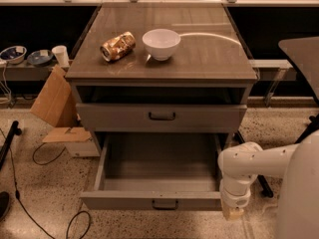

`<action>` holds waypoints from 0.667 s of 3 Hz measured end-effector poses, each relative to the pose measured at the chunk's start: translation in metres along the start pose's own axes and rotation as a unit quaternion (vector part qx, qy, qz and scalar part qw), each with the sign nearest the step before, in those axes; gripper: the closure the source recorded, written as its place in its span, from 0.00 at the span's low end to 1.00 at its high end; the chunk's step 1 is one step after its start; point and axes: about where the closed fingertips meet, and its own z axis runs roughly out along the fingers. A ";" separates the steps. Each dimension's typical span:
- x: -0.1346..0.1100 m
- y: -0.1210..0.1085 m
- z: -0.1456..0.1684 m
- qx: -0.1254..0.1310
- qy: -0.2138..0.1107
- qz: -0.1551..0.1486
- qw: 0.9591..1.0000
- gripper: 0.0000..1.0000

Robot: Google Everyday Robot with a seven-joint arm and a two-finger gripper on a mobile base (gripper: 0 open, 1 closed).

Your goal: Close middle drawer

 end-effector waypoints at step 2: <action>-0.037 -0.033 0.011 0.004 0.012 -0.027 1.000 1.00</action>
Offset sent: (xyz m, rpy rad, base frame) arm 0.0413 0.0625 -0.0295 -0.0095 -0.0376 0.0794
